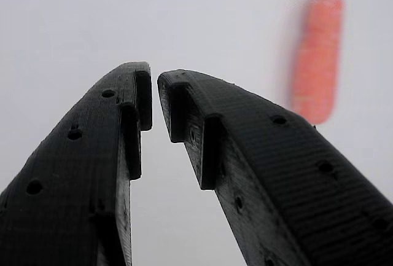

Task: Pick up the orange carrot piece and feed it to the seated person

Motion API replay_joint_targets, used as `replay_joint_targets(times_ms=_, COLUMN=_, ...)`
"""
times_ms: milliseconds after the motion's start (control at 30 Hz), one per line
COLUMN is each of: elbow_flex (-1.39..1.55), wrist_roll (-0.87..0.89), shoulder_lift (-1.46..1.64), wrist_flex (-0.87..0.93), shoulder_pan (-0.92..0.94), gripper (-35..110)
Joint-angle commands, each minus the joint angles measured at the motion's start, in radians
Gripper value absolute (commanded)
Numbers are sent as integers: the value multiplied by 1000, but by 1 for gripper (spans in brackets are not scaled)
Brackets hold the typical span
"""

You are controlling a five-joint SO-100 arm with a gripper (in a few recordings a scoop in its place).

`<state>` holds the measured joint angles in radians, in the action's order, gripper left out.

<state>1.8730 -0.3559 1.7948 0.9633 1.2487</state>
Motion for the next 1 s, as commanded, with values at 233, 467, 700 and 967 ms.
replay_joint_targets(times_ms=233, elbow_flex=-147, wrist_roll=-121, shoulder_lift=-94, wrist_flex=0, shoulder_pan=140, gripper=-2)
replay_joint_targets(times_ms=467, elbow_flex=-149, wrist_roll=-160, shoulder_lift=-129, wrist_flex=-9, shoulder_pan=204, gripper=-2)
replay_joint_targets(times_ms=700, elbow_flex=-149, wrist_roll=-216, shoulder_lift=-129, wrist_flex=-12, shoulder_pan=253, gripper=-2)
replay_joint_targets(times_ms=967, elbow_flex=-149, wrist_roll=-224, shoulder_lift=-127, wrist_flex=-14, shoulder_pan=259, gripper=-2)
